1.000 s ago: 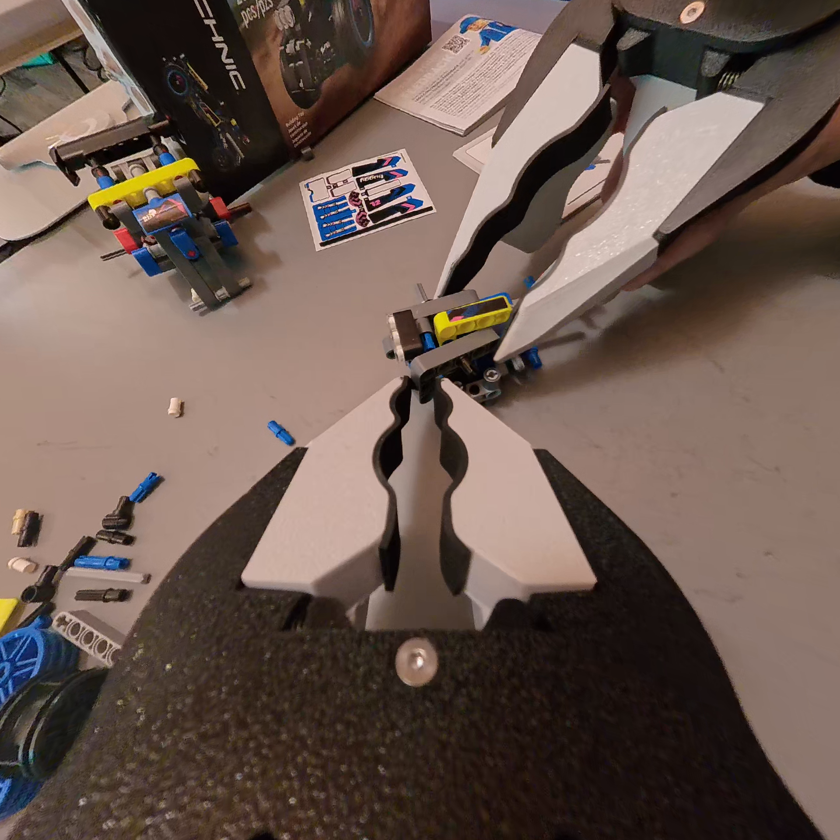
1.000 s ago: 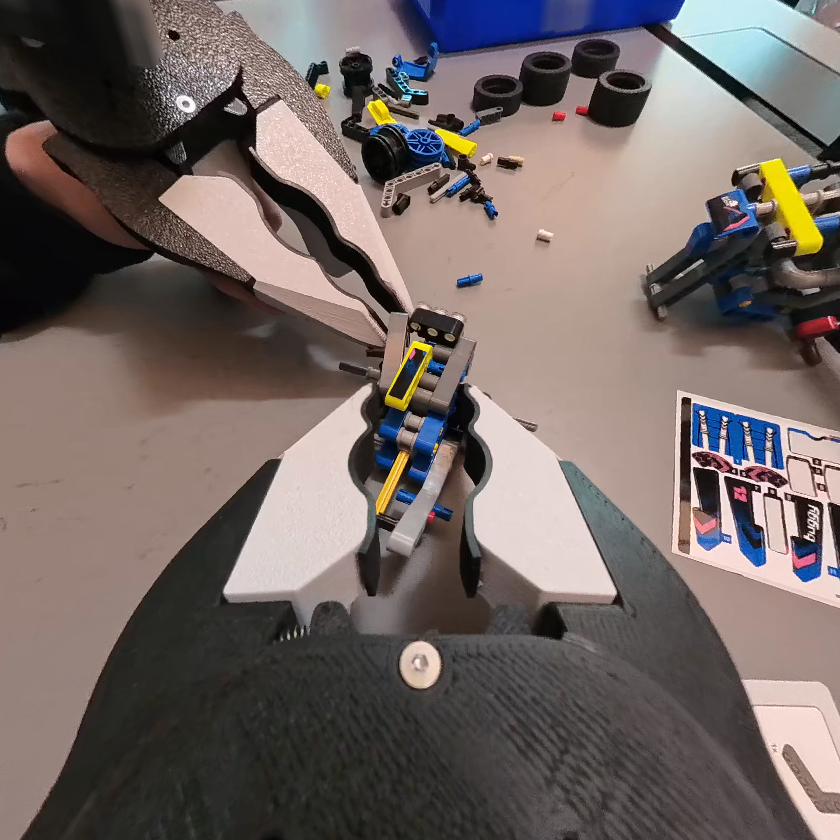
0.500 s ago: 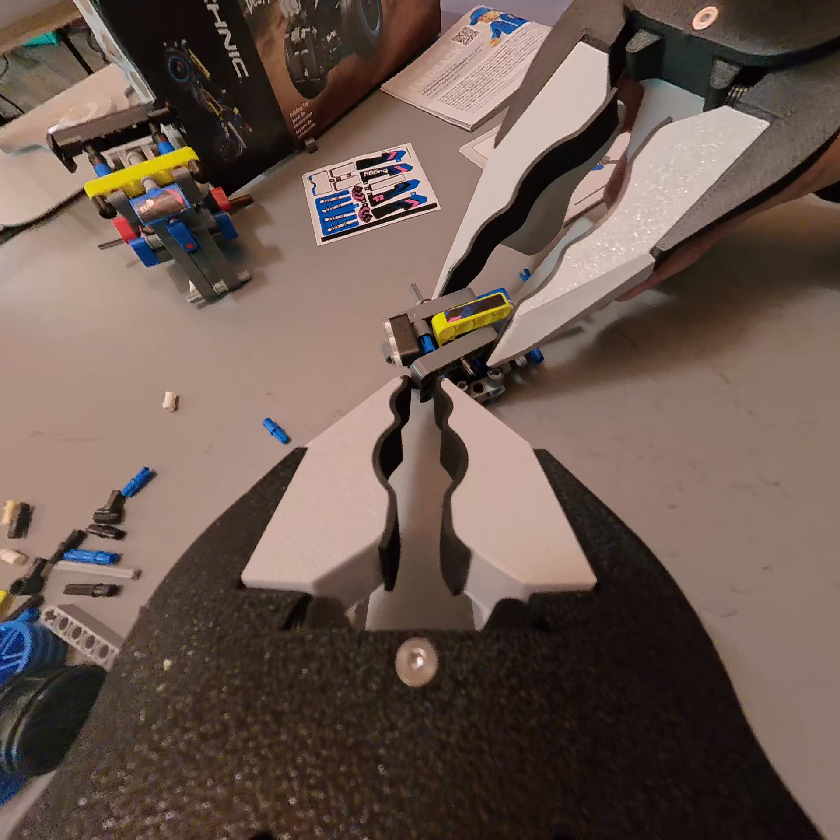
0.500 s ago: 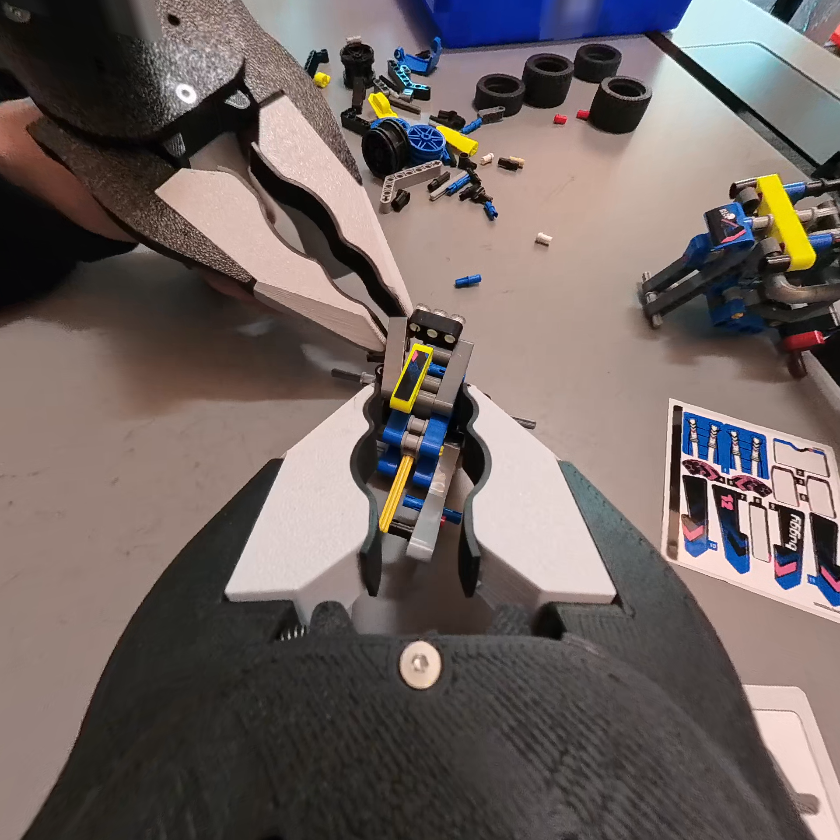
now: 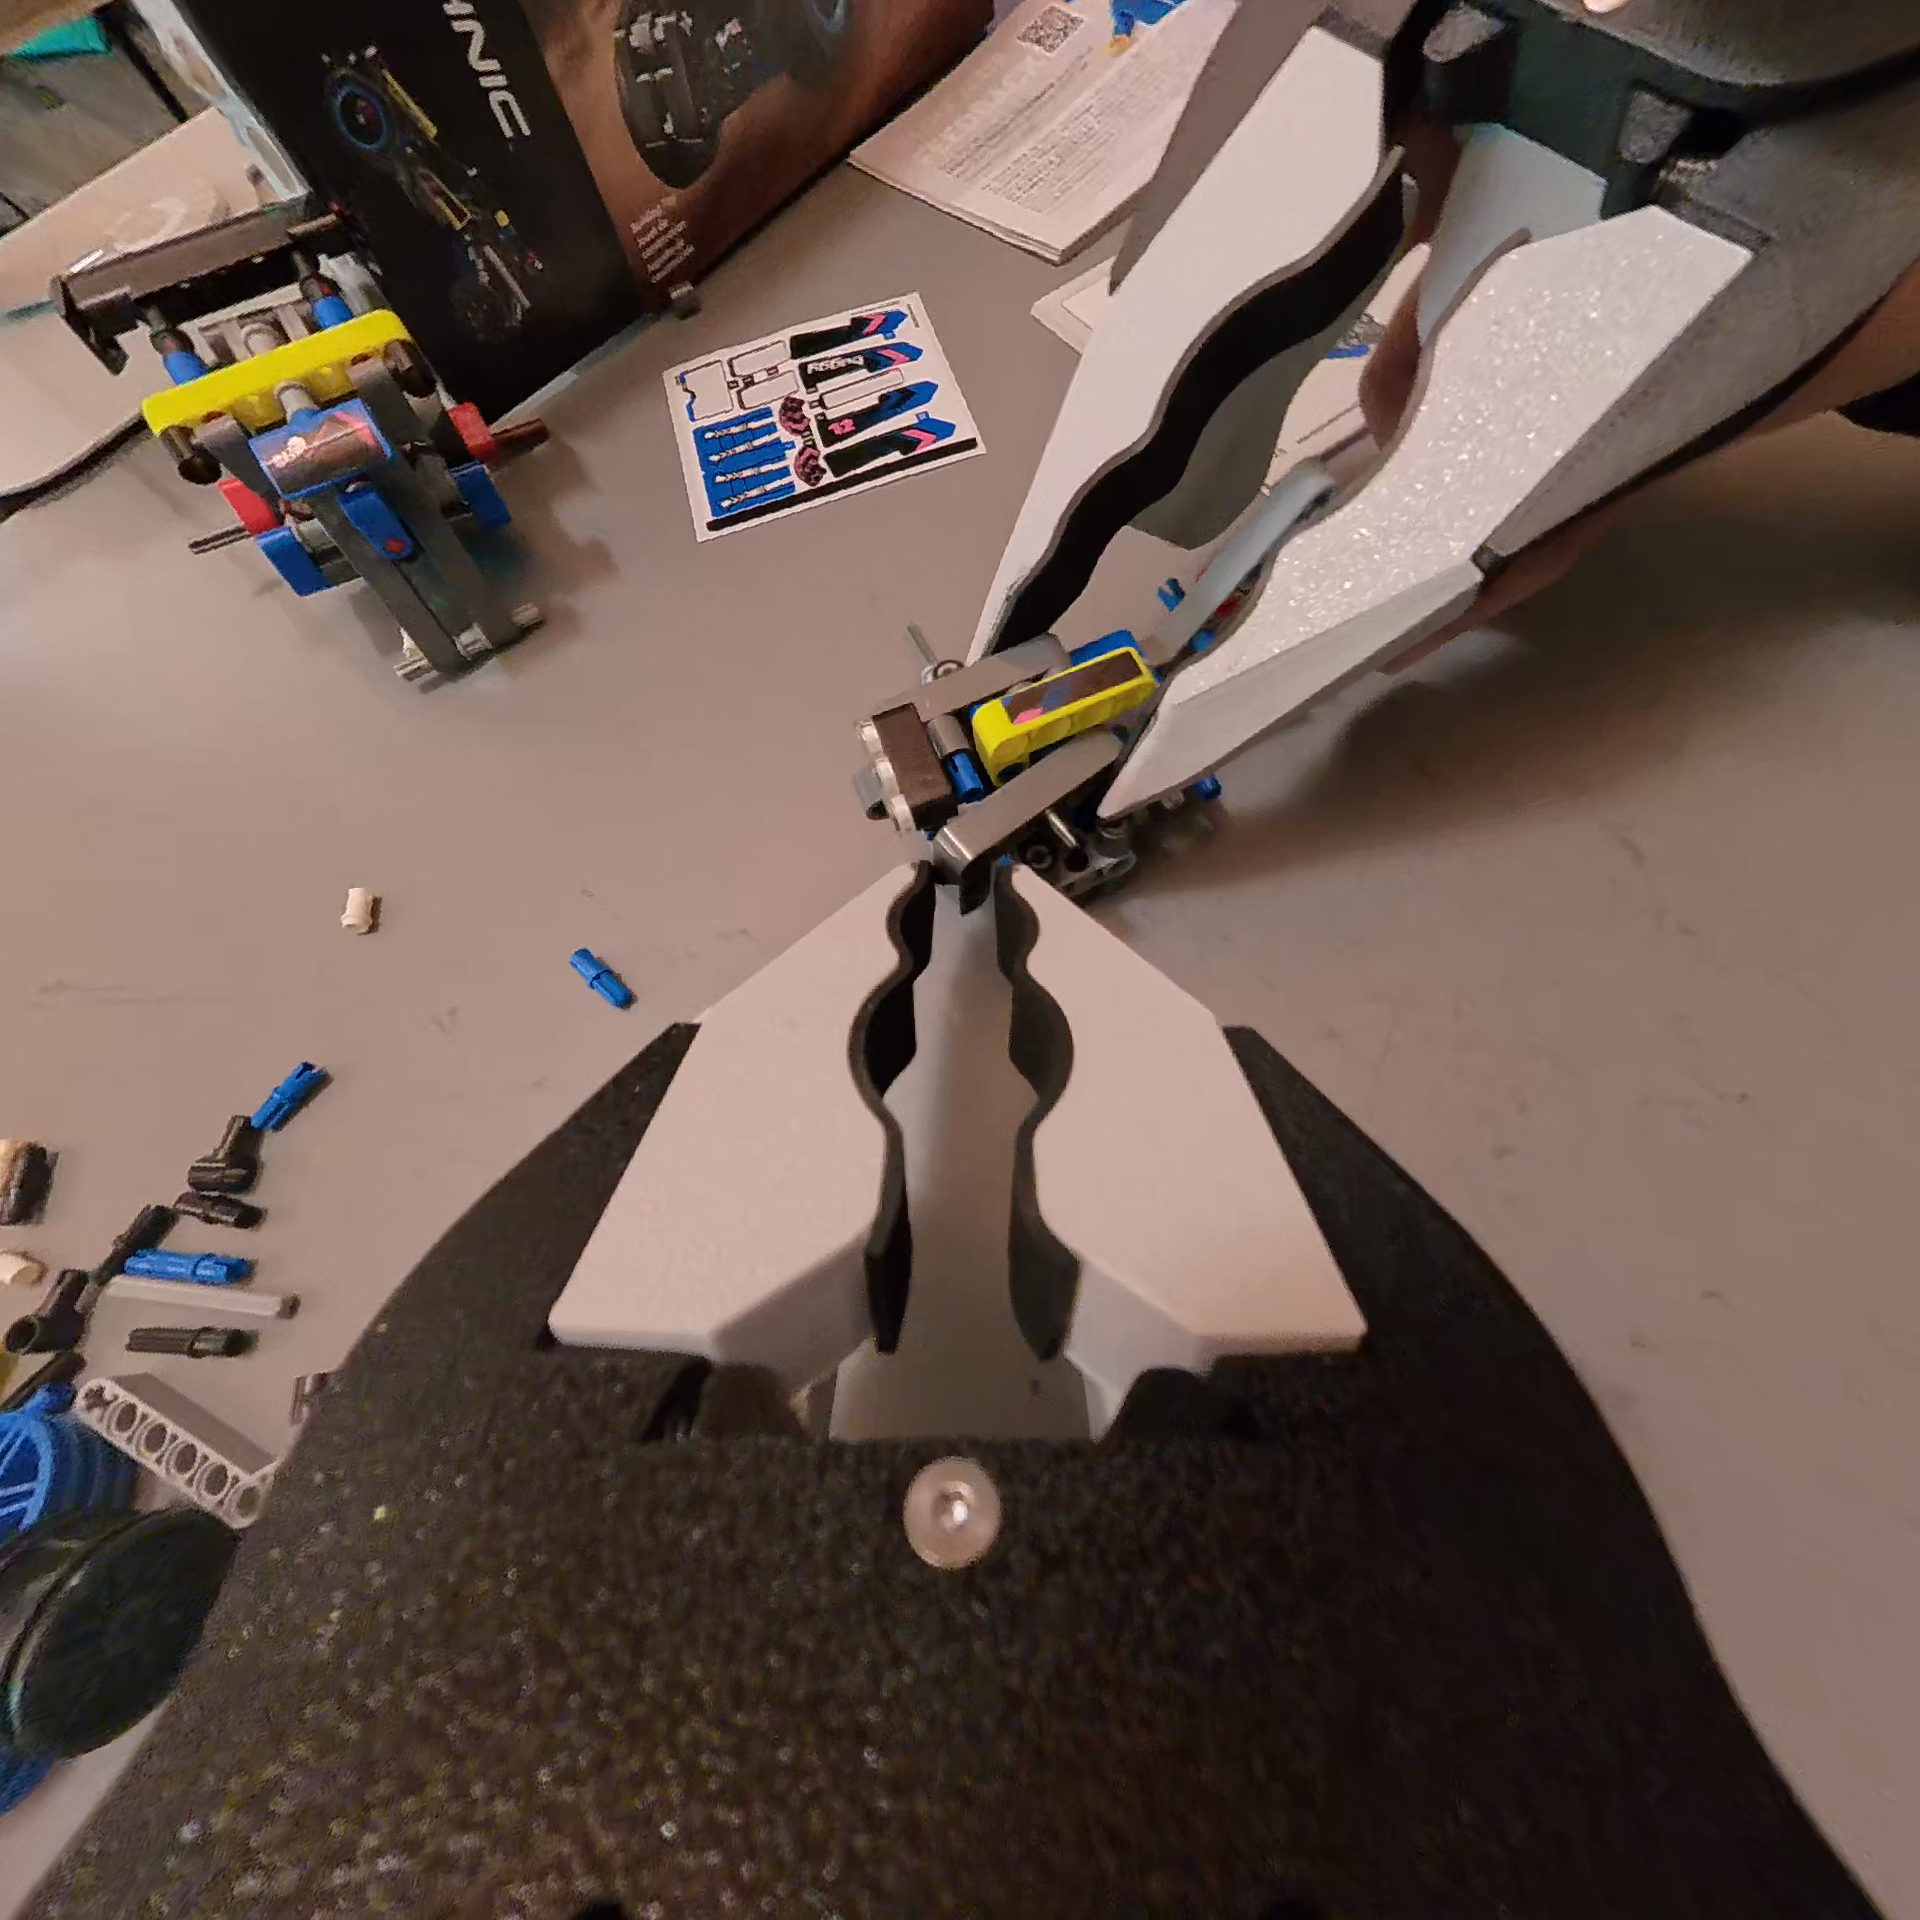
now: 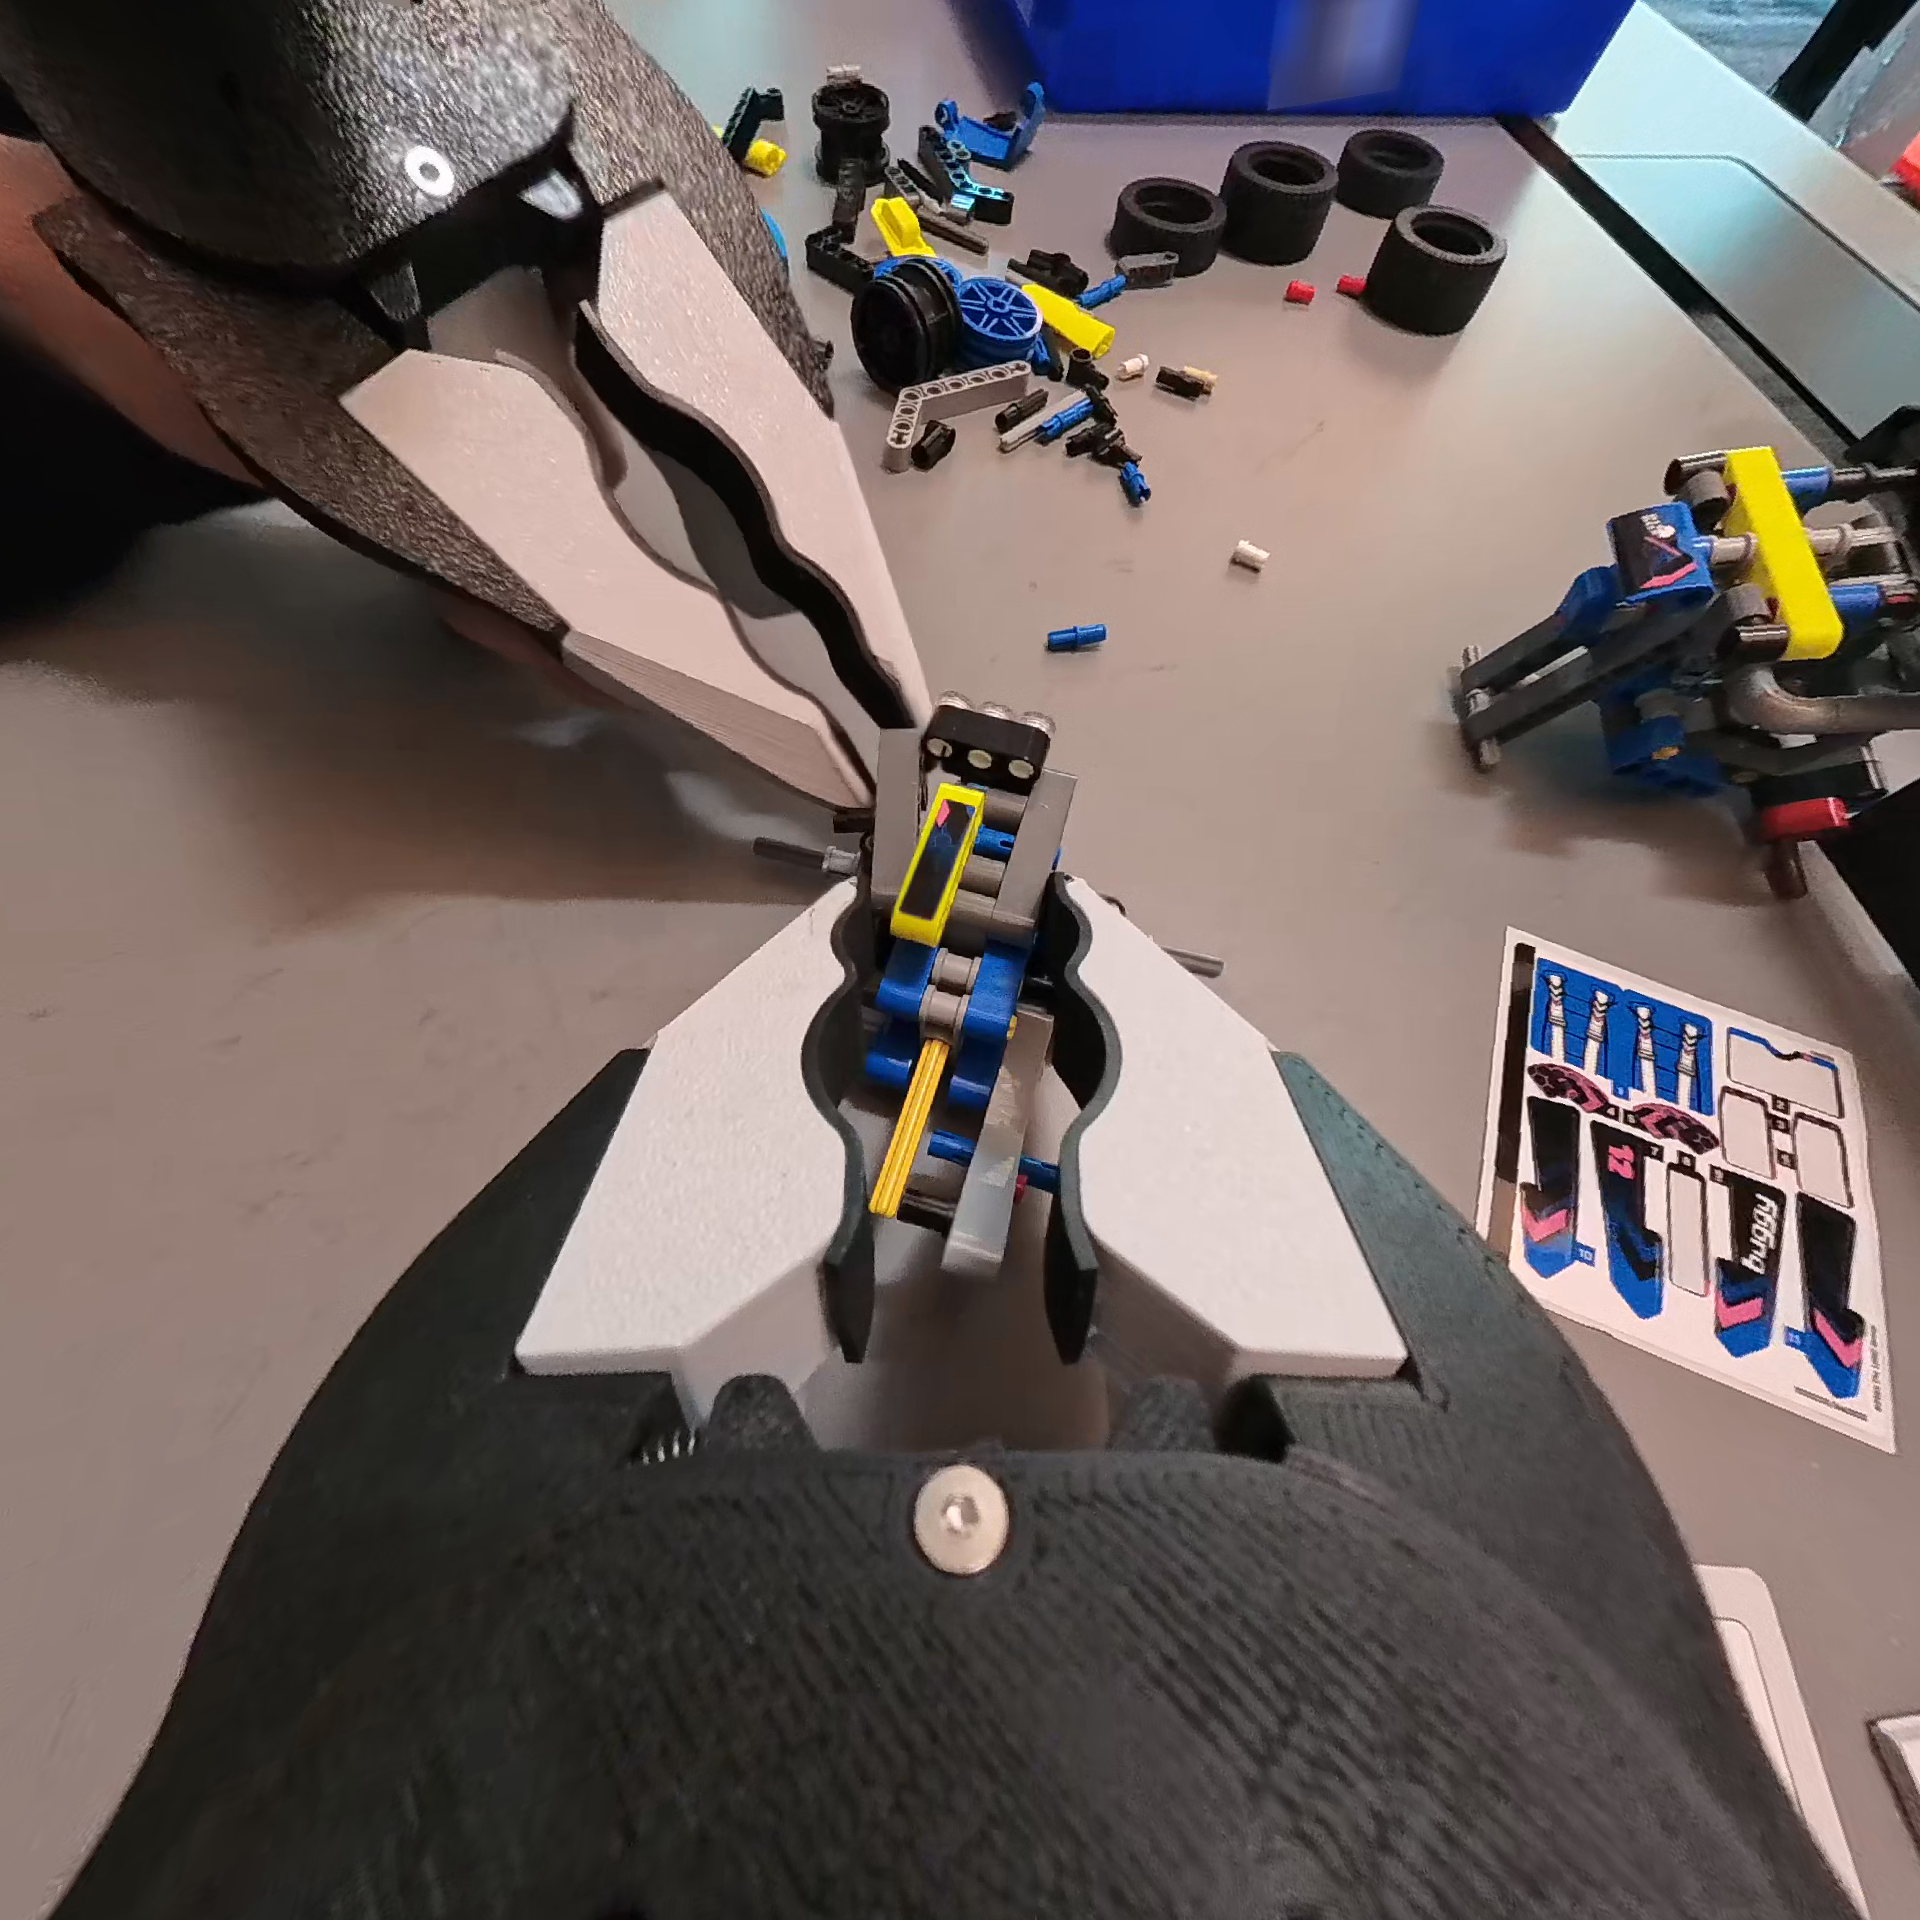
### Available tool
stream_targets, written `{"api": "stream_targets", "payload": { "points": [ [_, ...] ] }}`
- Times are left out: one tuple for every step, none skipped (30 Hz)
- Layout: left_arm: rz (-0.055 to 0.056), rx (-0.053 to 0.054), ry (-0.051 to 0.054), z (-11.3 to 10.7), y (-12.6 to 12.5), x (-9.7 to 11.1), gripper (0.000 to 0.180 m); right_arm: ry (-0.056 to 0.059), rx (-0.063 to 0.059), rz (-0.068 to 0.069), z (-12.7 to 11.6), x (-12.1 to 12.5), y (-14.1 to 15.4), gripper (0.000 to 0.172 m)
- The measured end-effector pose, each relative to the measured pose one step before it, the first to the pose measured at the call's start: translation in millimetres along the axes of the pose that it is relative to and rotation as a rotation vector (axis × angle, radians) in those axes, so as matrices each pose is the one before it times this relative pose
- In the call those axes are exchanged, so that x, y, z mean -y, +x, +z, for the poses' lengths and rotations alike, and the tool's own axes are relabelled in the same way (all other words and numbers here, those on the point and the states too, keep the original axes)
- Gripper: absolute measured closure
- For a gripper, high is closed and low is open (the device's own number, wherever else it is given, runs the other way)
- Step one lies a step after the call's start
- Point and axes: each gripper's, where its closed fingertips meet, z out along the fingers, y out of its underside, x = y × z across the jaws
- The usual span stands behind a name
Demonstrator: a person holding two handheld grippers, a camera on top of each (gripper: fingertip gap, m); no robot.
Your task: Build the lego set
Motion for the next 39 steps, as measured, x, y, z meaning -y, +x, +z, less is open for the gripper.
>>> {"api": "stream_targets", "payload": {
  "points": [
    [0.0169, -0.0024, -0.0007, -1.59, 0.35, 0.22, 0.172, 0.0002, 0.0006, -0.0047, -0.54, -0.42, 0.23, 0.142],
    [0.0174, -0.0052, 0.0009, -1.86, 0.82, 0.33, 0.173, 0.0004, 0.0032, -0.0043, -0.49, -0.25, -0.23, 0.142],
    [0.0173, -0.01, -0.0022, -1.66, 1.31, -0.32, 0.173, 0.0001, 0.002, -0.0031, -0.53, -0.32, 0.14, 0.142],
    [0.0189, -0.0152, -0.0073, -1.35, 1.73, -1.45, 0.172, 0.0004, 0.0012, -0.0056, -0.51, -0.36, 0.01, 0.142],
    [0.0242, -0.0189, -0.0109, -1.36, 1.74, -2.55, 0.171, 0.0006, 0.004, -0.0047, -0.56, -0.28, -0.24, 0.142],
    [0.0266, -0.0119, -0.0104, -1.61, -0.13, -3.25, 0.168, 0.001, 0.0061, -0.004, -0.73, -0.35, -0.43, 0.142],
    [0.0261, -0.0075, -0.0044, -2.02, -1.67, -2.94, 0.164, 0.0009, 0.005, -0.0052, -0.9, -0.45, -0.33, 0.142],
    [0.0241, -0.0111, 0.0073, -2.34, -1.73, -1.41, 0.162, 0.0009, 0.0074, -0.0062, -0.89, -0.44, -0.69, 0.142],
    [0.0202, -0.018, 0.0217, -2.62, -0.66, 0.99, 0.16, 0.0012, 0.0115, -0.0075, -1.03, -0.47, -1.33, 0.142],
    [0.0176, -0.0296, 0.0315, -2.56, 0.94, 2.72, 0.156, 0.0017, 0.0176, -0.0077, -0.99, -0.39, -2.27, 0.142],
    [0.02, -0.0382, 0.0306, -2.03, 1.72, 3.37, 0.149, 0.0016, 0.0181, -0.0053, -1.06, -0.33, -2.43, 0.142],
    [0.0233, -0.0366, 0.0218, -1.08, 0.7, 2.67, 0.148, 0.0013, 0.0174, -0.0056, -0.91, -0.37, -2.52, 0.142],
    [0.0186, -0.027, 0.0095, -0.12, -1.44, 1.57, 0.152, 0.0011, 0.0176, -0.0081, -0.9, -0.25, -2.67, 0.142],
    [0.0116, -0.0253, -0.0034, 0.71, -2.2, 0.21, 0.154, 0.0006, 0.0174, -0.0095, -0.9, -0.4, -2.89, 0.142],
    [0.0102, -0.0362, -0.0086, 1.39, -0.62, -0.23, 0.155, -0.0007, 0.0207, -0.0109, -1.12, -0.4, -3.48, 0.142],
    [0.0099, -0.0415, -0.003, 1.58, 0.3, 0.45, 0.155, -0.0014, 0.0224, -0.0156, -1.11, -0.3, -4.09, 0.142],
    [0.0037, -0.0347, 0.0046, 1.81, -0.36, 1.51, 0.154, -0.0004, 0.0175, -0.0104, -0.79, -0.27, -3.46, 0.142],
    [-0.0039, -0.0337, 0.0073, 1.83, 0.01, 2.02, 0.152, 0.0006, 0.0193, -0.0074, -0.65, -0.12, -3.5, 0.142],
    [-0.0046, -0.0418, 0.0084, 2.06, 2.06, 2.22, 0.15, 0.0037, 0.0174, -0.0085, -0.16, 0.12, -3.16, 0.142],
    [-0.0023, -0.0399, 0.0095, 2.11, 2.95, 2.13, 0.15, 0.0052, 0.0183, -0.0012, 0.03, 0.23, -3.05, 0.142],
    [0.0012, -0.0334, 0.0081, 2.06, 3.27, 2.0, 0.15, 0.0026, 0.0179, 0.0049, 0.11, 0.21, -2.58, 0.142],
    [0.0056, -0.0287, 0.0063, 2.03, 3.58, 1.64, 0.15, 0.0005, 0.008, -0.0014, 0.06, 0.1, -1.34, 0.142],
    [0.0081, -0.0171, 0.0051, 1.97, 2.56, 1.26, 0.15, 0.0004, 0.0068, -0.0048, -0.04, 0.04, -1.42, 0.142],
    [0.0065, -0.0092, 0.0023, 1.95, 1.58, 0.24, 0.151, 0.0003, 0.0098, -0.0026, -0.04, 0.03, -1.76, 0.142],
    [0.0009, -0.0092, -0.0002, 1.69, 1.52, -0.42, 0.152, 0.0003, 0.0034, -0.0026, -0.11, -0.02, -0.7, 0.142],
    [-0.0024, -0.0063, -0.0004, 1.1, 1.24, -0.49, 0.153, 0.0, 0.0017, -0.0011, -0.23, -0.13, -0.29, 0.142],
    [-0.0004, 0.0015, 0.0025, 0.46, 0.24, -0.17, 0.155, 0.0002, 0.0009, 0.0013, -0.18, -0.1, 0.0, 0.142],
    [0.0021, 0.0069, 0.0068, -0.17, -0.41, 0.67, 0.155, 0.0002, 0.0006, 0.0002, -0.07, -0.02, -0.15, 0.142],
    [0.0031, 0.0067, 0.0067, -0.15, -0.21, 0.81, 0.155, 0.0001, 0.0004, -0.0005, -0.14, -0.07, -0.11, 0.142],
    [0.0021, 0.0055, 0.0021, 0.29, 0.11, 0.32, 0.155, 0.0004, 0.0019, -0.0003, -0.16, -0.06, -0.24, 0.142],
    [0.0014, 0.0047, -0.0003, 0.58, 0.2, -0.07, 0.156, 0.0002, 0.0009, -0.0003, -0.18, -0.09, -0.11, 0.142],
    [0.003, 0.0053, -0.0004, 0.37, 0.22, -0.32, 0.157, -0.0002, 0.0009, 0.0, -0.09, -0.07, -0.16, 0.142],
    [0.0017, 0.0059, 0.0016, -0.1, 0.09, -0.21, 0.157, -0.0003, 0.001, 0.0001, 0.05, 0.0, -0.1, 0.142],
    [-0.0025, 0.0034, 0.0046, -0.95, 0.29, -0.02, 0.157, -0.0002, 0.0003, 0.0001, 0.14, 0.07, 0.04, 0.142],
    [-0.0058, 0.0011, 0.0088, -1.86, 0.64, 0.74, 0.157, 0.0, 0.0, -0.0003, 0.03, 0.02, -0.07, 0.142],
    [-0.007, 0.0009, 0.0122, -2.52, 0.81, 1.15, 0.157, 0.0001, 0.0006, 0.0, -0.1, -0.05, -0.04, 0.142],
    [-0.007, 0.0006, 0.0127, -2.58, 0.94, 1.32, 0.157, 0.0, 0.0007, 0.0001, 0.08, 0.05, -0.05, 0.142],
    [-0.0067, -0.004, 0.0113, -1.78, 1.65, 1.49, 0.155, 0.0, 0.001, 0.0004, -0.04, -0.03, -0.07, 0.142],
    [-0.0049, -0.0115, 0.0068, -0.63, 2.86, 1.17, 0.153, 0.0002, 0.0028, -0.0001, -0.02, 0.0, -0.29, 0.142]
  ]
}}
